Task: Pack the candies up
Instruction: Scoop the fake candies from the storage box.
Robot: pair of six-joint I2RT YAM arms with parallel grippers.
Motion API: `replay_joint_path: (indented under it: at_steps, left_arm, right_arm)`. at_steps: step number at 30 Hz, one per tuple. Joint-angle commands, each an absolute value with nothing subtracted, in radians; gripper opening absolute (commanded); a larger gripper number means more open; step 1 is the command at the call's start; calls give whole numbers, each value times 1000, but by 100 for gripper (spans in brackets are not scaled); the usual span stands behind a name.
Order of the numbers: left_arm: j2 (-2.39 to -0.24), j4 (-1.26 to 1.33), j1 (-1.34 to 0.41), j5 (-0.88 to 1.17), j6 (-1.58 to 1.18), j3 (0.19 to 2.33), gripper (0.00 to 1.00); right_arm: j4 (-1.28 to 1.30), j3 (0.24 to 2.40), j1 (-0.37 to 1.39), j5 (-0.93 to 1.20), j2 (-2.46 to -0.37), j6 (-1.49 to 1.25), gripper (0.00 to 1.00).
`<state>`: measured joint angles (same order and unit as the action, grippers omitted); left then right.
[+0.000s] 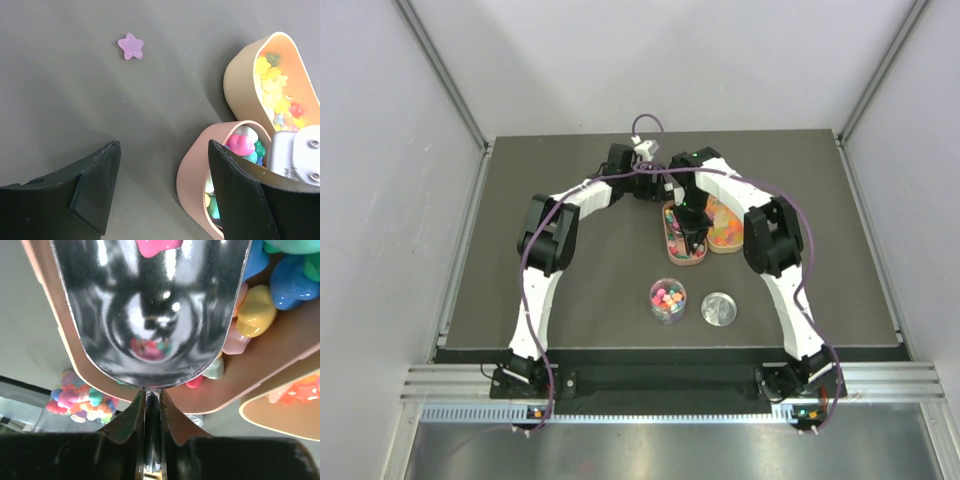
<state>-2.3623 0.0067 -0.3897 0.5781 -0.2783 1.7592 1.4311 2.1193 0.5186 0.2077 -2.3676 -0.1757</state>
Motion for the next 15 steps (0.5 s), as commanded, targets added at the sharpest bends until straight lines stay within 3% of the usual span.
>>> replay_joint_path:
  at_steps: [1,11,15]
  left_arm:
    - [-2241,5,-422,654,-232,1752,75]
    - [-2134,-58,-344,629,-226,1726,77]
    - [-2077,-89,-290,640,-213,1674,77]
  right_arm:
    - [1382,2092,494,247,-2411,-193,0]
    - [1335,2071,483,199,-2395,-204,0]
    - [1203,1932,483,190,-2317,-230,0]
